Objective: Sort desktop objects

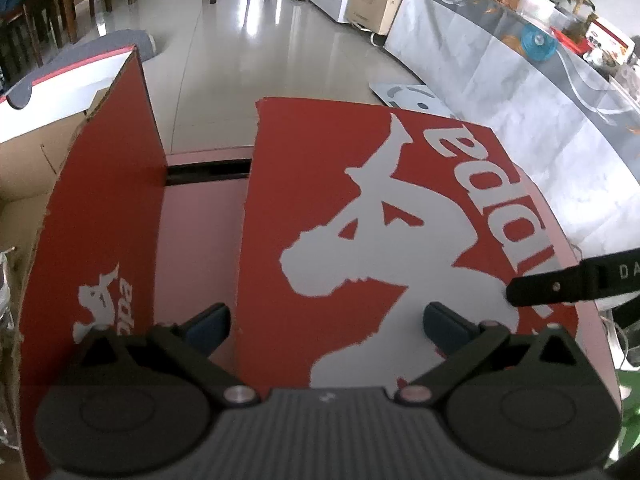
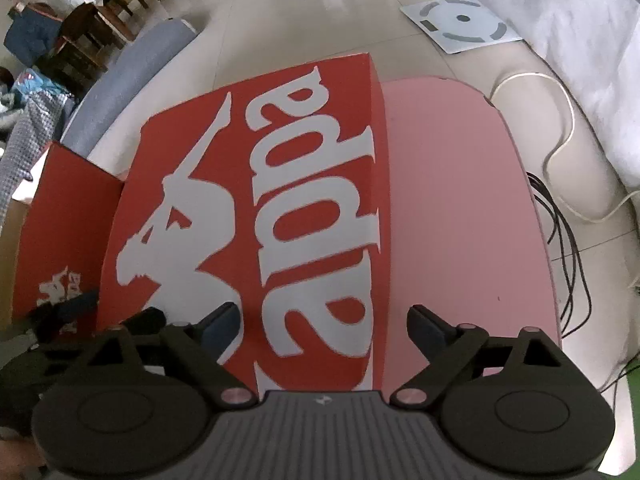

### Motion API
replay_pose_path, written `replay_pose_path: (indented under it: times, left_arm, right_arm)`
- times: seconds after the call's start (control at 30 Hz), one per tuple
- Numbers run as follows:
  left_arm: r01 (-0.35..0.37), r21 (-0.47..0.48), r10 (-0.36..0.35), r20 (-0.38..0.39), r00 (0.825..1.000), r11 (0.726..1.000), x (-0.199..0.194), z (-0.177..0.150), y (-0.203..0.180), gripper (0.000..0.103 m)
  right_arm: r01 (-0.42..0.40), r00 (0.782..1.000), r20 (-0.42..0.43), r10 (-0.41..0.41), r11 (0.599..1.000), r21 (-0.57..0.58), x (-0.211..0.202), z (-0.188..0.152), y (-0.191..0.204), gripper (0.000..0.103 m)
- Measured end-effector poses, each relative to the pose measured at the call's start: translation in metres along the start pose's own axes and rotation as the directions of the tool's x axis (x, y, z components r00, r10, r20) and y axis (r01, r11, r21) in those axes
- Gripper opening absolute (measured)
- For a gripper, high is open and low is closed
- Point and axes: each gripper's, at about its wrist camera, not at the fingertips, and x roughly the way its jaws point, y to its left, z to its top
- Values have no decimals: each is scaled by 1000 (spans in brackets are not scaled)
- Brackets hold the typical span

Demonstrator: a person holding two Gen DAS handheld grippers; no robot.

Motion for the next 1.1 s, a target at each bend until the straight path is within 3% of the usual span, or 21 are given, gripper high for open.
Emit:
replay_pose_path:
  times: [0.33, 0.6, 1.1]
  left_arm:
    - [74, -47, -74, -16, 997, 996, 13, 7, 10, 103]
    - [89, -50, -90, -21, 996, 995, 17, 7, 4, 102]
    - [64, -1, -64, 101, 993, 998, -31, 17, -7, 102]
  right_arm:
    - [-61, 998, -17, 62, 998, 14, 16, 9, -2, 102]
    - [-67, 998, -12, 67, 998, -14, 18, 9, 4, 103]
    - [-133, 990, 41, 133, 991, -8, -7, 7, 3, 101]
